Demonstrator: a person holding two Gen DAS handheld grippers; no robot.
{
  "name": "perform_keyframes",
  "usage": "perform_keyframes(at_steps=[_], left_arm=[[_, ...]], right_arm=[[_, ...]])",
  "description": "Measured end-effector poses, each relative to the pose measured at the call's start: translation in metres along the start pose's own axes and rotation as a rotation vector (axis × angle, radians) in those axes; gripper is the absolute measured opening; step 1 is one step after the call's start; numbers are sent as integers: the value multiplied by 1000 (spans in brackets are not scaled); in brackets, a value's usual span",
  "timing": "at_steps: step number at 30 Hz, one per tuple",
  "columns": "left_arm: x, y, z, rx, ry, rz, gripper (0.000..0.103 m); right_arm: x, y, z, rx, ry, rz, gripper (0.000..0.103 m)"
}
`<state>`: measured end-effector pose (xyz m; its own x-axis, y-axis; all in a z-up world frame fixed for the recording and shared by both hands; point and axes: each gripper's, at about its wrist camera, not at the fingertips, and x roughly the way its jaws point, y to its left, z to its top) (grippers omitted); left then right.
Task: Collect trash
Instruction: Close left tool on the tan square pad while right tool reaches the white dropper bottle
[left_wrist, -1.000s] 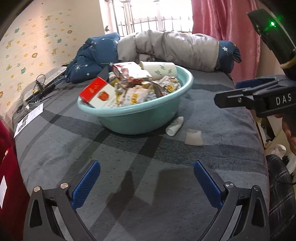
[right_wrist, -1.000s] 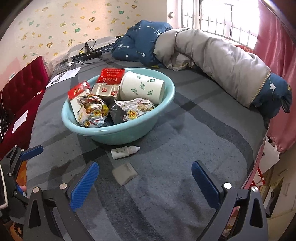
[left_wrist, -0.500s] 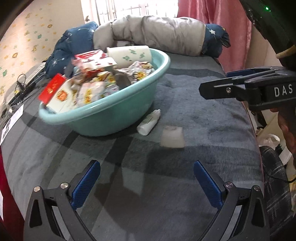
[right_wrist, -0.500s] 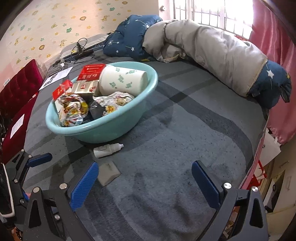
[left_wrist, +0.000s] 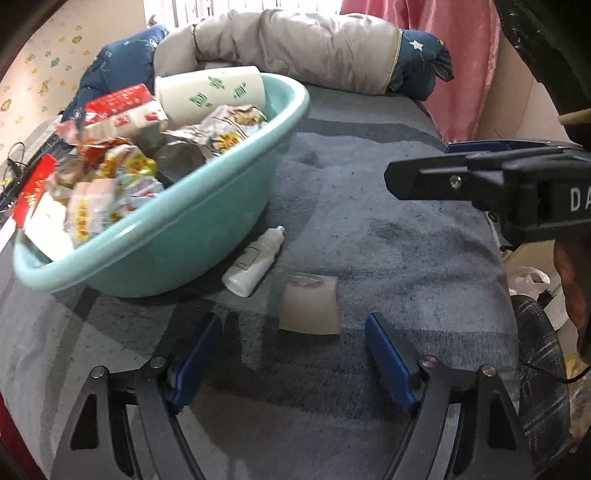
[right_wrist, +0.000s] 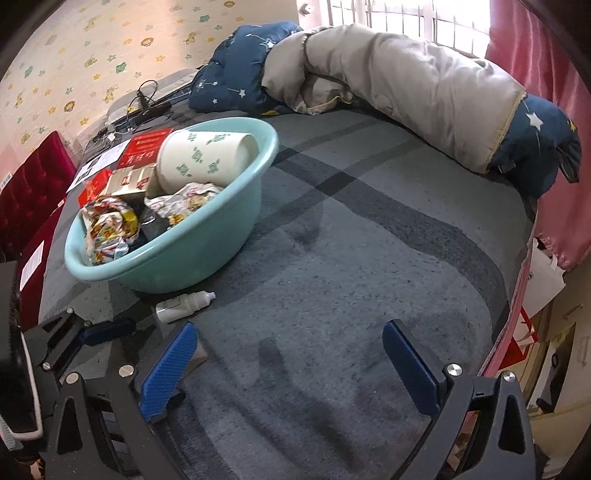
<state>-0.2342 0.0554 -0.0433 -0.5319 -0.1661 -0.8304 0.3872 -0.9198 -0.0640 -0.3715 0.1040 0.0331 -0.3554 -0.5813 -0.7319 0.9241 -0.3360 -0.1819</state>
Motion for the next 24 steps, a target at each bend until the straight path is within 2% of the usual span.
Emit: perform_keyframes(at_steps=[2, 3, 4, 8, 11, 13, 15, 16, 24], left_arm=[[4, -1, 2, 2, 10, -7, 82], [6, -2, 2, 3, 14, -10, 76], [7, -2, 2, 3, 20, -13, 74], [9, -4, 1, 3, 29, -16, 74], [9, -2, 1, -8, 31, -32, 66], [8, -2, 0, -12, 31, -36, 34], [8, -2, -1, -13, 35, -50, 28], [6, -4, -2, -13, 33, -59, 9], [-11, 14, -8, -57, -1, -61, 11]], right_arm=[[1, -3, 0, 10, -1, 6, 103], [1, -4, 0, 11, -2, 4, 103], [2, -5, 1, 10, -1, 2, 103], [5, -6, 0, 6, 12, 6, 103], [5, -6, -1, 3, 16, 3, 103], [5, -5, -1, 1, 16, 4, 103], [5, -4, -1, -1, 15, 6, 103], [4, -4, -1, -2, 14, 7, 103], [4, 8, -2, -36, 16, 13, 103]])
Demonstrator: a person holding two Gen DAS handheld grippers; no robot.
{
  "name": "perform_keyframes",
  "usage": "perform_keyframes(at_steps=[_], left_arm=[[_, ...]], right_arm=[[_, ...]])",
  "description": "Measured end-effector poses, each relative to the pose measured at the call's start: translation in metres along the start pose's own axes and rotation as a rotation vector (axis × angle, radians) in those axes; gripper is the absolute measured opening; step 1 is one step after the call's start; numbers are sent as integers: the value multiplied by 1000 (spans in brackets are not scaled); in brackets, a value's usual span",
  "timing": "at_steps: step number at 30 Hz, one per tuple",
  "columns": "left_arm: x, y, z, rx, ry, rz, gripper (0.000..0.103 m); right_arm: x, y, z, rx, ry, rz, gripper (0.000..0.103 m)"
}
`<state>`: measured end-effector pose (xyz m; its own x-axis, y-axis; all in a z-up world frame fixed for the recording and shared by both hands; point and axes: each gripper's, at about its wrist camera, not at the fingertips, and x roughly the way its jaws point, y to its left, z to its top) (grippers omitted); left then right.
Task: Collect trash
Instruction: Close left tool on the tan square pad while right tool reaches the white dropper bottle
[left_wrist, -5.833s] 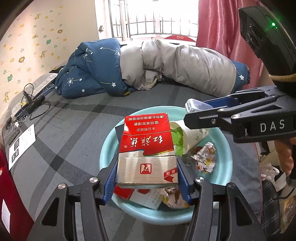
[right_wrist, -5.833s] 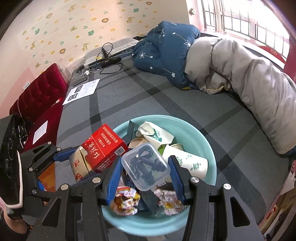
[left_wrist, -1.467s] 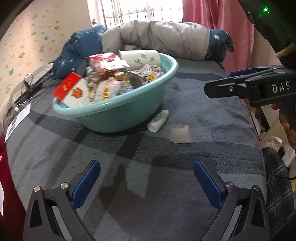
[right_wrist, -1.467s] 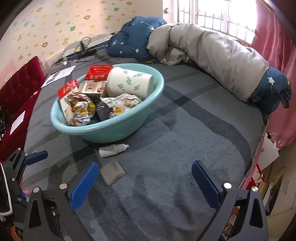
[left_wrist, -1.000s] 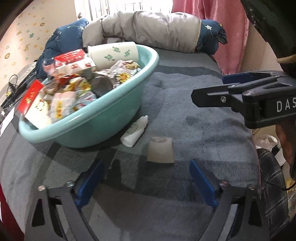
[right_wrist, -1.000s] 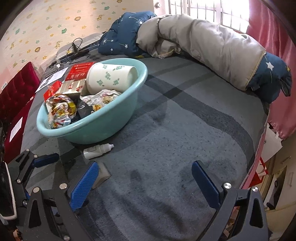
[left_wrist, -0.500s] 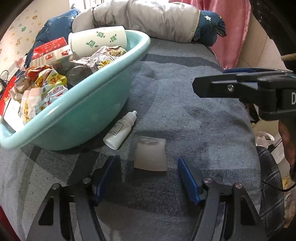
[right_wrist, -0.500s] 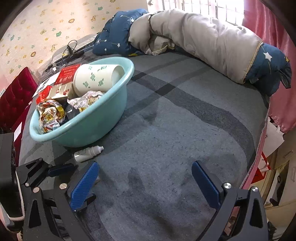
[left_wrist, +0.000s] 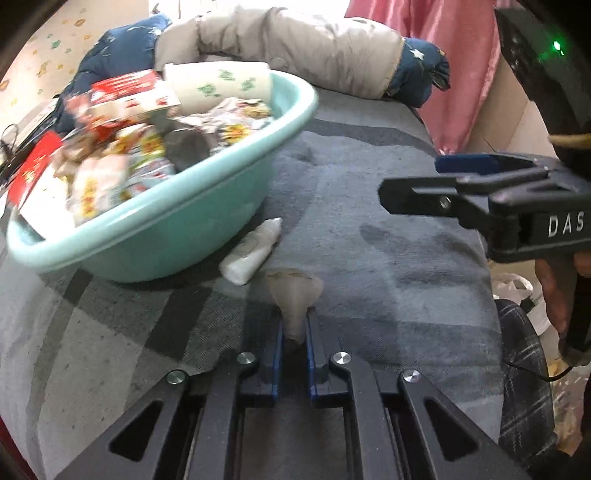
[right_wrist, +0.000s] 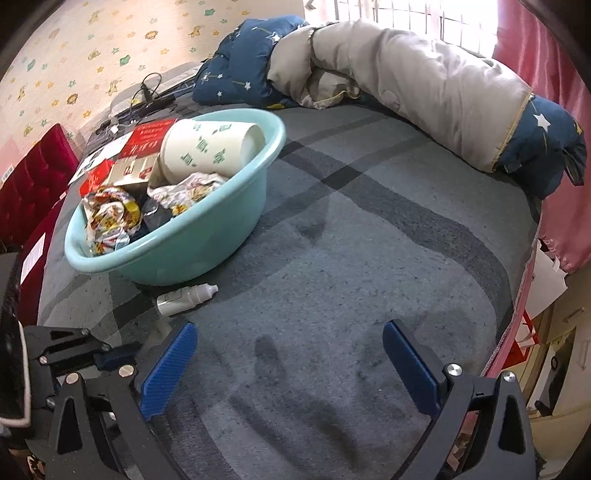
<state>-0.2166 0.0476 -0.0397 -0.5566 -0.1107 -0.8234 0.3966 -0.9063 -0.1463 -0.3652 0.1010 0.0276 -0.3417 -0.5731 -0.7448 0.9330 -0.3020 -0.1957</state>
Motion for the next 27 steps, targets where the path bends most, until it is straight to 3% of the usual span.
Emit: perform_keyframes(at_steps=[14, 27], left_arm=[[-25, 30, -20, -57, -29, 50, 11], [-25, 51, -19, -83, -41, 105, 11]], right_arm=[[15, 43, -2, -123, -32, 52, 103], [42, 76, 0, -239, -75, 110, 103]])
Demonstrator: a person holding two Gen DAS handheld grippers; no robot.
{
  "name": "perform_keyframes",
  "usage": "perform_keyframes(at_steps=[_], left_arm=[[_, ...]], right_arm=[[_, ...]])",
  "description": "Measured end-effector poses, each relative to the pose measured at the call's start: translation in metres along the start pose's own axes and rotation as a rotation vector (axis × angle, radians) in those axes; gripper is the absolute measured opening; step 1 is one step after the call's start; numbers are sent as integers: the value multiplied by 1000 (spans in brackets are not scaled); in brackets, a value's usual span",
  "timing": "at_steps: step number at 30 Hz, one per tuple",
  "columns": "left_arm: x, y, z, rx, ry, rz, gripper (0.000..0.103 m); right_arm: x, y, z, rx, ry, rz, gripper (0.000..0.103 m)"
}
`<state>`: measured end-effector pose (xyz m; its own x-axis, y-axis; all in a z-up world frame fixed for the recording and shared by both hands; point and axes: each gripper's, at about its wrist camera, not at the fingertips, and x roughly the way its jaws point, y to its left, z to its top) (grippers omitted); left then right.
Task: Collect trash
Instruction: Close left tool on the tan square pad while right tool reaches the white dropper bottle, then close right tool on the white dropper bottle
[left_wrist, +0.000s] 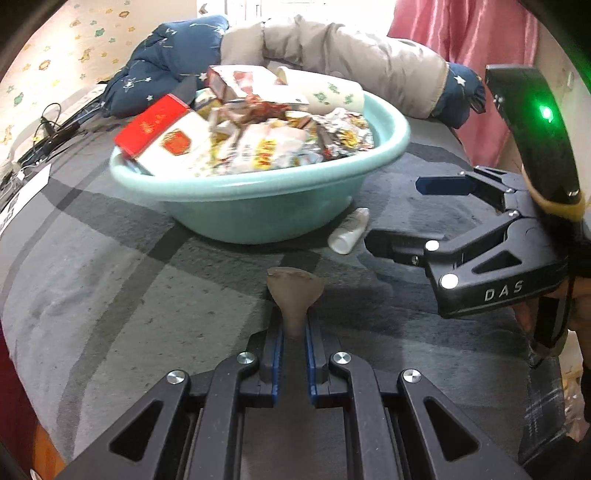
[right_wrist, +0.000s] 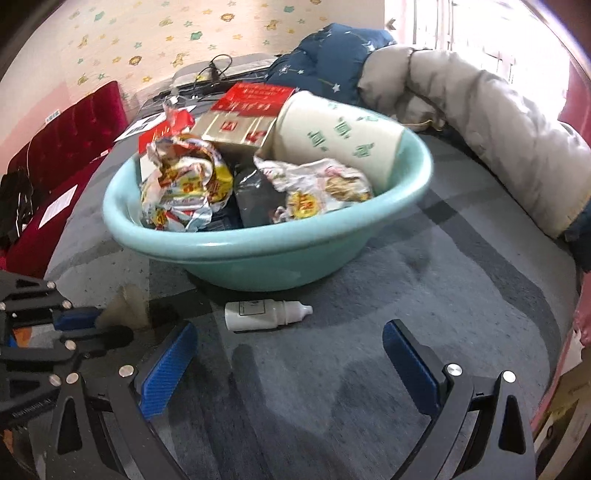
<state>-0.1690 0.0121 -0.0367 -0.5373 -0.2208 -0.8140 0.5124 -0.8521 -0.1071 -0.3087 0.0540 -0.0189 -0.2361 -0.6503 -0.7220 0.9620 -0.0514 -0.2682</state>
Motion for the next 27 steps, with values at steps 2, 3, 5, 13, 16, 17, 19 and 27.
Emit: perform_keyframes(at_steps=[2, 3, 5, 13, 16, 17, 19, 27], left_arm=[[-2, 4, -1, -1, -3, 7, 11], [-2, 6, -2, -5, -4, 4, 11], [-3, 7, -3, -9, -3, -1, 11], [-12, 22, -16, -25, -6, -9, 11], [-13, 27, -17, -40, -9, -13, 11], [-14, 28, -17, -43, -10, -16, 11], [-15, 31, -17, -45, -14, -14, 11], [-18, 36, -18, -62, -11, -7, 11]], right_arm=[[6, 2, 0, -9, 6, 4, 103], [10, 4, 1, -16, 10, 3, 103], [16, 6, 1, -26, 20, 8, 103], [34, 9, 1, -29, 40, 9, 102], [39, 9, 2, -31, 47, 10, 102], [41, 10, 3, -32, 46, 9, 102], [44, 11, 4, -35, 51, 10, 102], [51, 17, 6, -52, 57, 8, 84]])
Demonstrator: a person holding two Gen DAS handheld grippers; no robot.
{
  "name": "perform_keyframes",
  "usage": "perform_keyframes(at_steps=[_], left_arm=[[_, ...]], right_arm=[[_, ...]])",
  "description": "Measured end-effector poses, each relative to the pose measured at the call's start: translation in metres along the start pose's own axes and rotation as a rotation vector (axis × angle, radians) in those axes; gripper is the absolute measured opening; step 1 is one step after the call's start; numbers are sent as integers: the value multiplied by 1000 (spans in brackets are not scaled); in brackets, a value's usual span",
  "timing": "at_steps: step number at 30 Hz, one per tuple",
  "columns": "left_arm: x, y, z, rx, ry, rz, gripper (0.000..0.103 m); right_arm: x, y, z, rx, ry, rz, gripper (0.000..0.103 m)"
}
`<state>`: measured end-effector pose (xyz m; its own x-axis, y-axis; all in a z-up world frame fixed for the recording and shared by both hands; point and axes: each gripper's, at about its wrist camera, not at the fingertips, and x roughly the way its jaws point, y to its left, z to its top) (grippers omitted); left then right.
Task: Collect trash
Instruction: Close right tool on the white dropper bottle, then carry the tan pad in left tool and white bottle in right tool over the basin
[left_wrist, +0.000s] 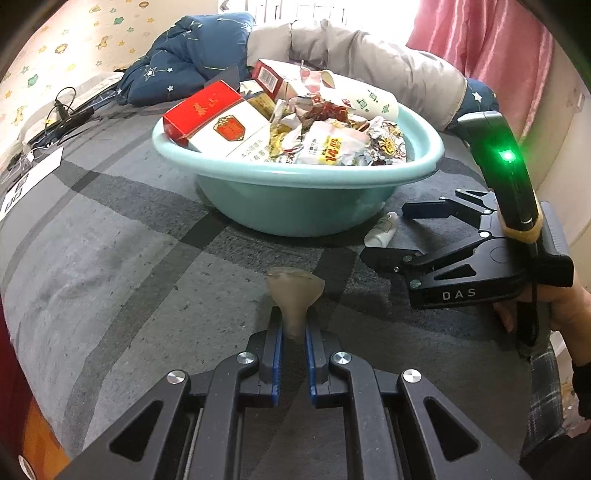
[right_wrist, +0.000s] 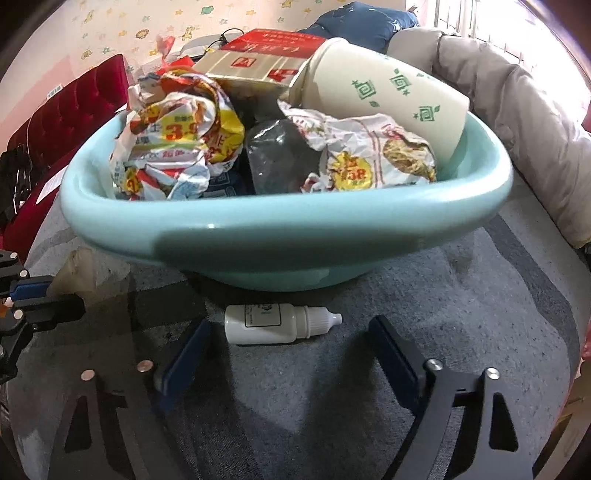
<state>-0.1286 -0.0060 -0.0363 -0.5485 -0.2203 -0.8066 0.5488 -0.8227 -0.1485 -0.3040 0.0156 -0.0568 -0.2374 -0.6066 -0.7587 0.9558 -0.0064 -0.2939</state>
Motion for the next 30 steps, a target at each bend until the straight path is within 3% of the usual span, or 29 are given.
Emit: perform_keyframes(at_steps=[3, 24, 30], left_arm=[[0, 1, 0, -2, 1, 2, 11], [-26, -12, -3, 22, -23, 26, 11], [-34, -16, -6, 30, -31, 33, 11]], right_arm=[[-1, 3, 0, -9, -6, -2, 64], [-32, 28, -2, -29, -53, 2, 64], [-27, 19, 30, -36, -59, 5, 64]])
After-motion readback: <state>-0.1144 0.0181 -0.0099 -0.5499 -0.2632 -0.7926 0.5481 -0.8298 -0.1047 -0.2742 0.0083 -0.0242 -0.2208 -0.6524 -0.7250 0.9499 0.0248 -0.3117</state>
